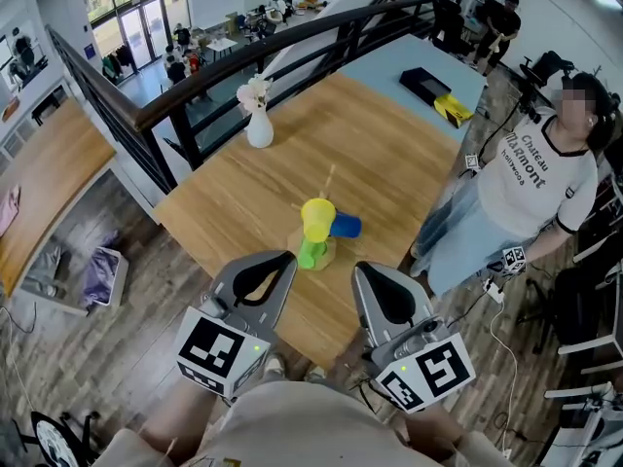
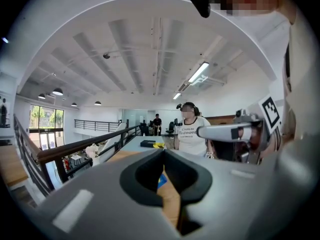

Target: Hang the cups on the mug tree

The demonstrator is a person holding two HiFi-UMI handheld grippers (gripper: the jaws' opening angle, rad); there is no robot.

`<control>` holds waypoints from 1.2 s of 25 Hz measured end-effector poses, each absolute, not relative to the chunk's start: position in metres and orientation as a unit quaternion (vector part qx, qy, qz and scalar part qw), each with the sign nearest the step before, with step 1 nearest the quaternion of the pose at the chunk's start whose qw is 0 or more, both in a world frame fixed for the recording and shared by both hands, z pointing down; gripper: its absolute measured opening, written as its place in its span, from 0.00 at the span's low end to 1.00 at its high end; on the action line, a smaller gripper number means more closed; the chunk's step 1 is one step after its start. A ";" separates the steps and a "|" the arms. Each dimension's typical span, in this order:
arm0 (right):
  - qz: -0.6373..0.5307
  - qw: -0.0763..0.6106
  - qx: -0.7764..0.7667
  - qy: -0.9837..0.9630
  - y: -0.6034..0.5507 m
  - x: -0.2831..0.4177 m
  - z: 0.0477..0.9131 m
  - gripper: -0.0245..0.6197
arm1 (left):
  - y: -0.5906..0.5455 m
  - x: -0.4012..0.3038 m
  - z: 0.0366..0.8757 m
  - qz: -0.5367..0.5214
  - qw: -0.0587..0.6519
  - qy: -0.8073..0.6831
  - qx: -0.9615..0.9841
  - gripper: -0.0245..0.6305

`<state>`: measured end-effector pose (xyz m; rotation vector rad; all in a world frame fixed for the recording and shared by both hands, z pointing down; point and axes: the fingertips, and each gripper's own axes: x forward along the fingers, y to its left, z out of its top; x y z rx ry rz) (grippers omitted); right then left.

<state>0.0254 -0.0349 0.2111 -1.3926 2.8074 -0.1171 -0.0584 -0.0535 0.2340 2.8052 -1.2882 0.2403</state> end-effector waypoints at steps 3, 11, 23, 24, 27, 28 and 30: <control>-0.049 -0.004 -0.436 0.899 -0.031 0.024 0.218 0.04 | -0.049 -0.060 0.240 0.085 0.029 -0.418 0.904 0.04; -0.056 -0.022 -0.423 0.904 -0.032 0.017 0.232 0.04 | -0.050 -0.061 0.256 0.101 0.040 -0.422 0.900 0.04; -0.058 -0.031 -0.422 0.904 -0.034 0.014 0.237 0.04 | -0.051 -0.059 0.259 0.104 0.045 -0.415 0.903 0.04; -0.059 -0.032 -0.422 0.904 -0.034 0.013 0.237 0.04 | -0.050 -0.060 0.259 0.103 0.045 -0.414 0.903 0.04; -0.060 -0.033 -0.422 0.904 -0.033 0.013 0.238 0.04 | -0.050 -0.061 0.260 0.103 0.046 -0.414 0.903 0.04; -0.060 -0.034 -0.422 0.904 -0.033 0.013 0.239 0.04 | -0.050 -0.061 0.260 0.104 0.047 -0.414 0.903 0.04; -0.061 -0.034 -0.422 0.904 -0.034 0.013 0.240 0.04 | -0.050 -0.061 0.261 0.105 0.047 -0.414 0.903 0.04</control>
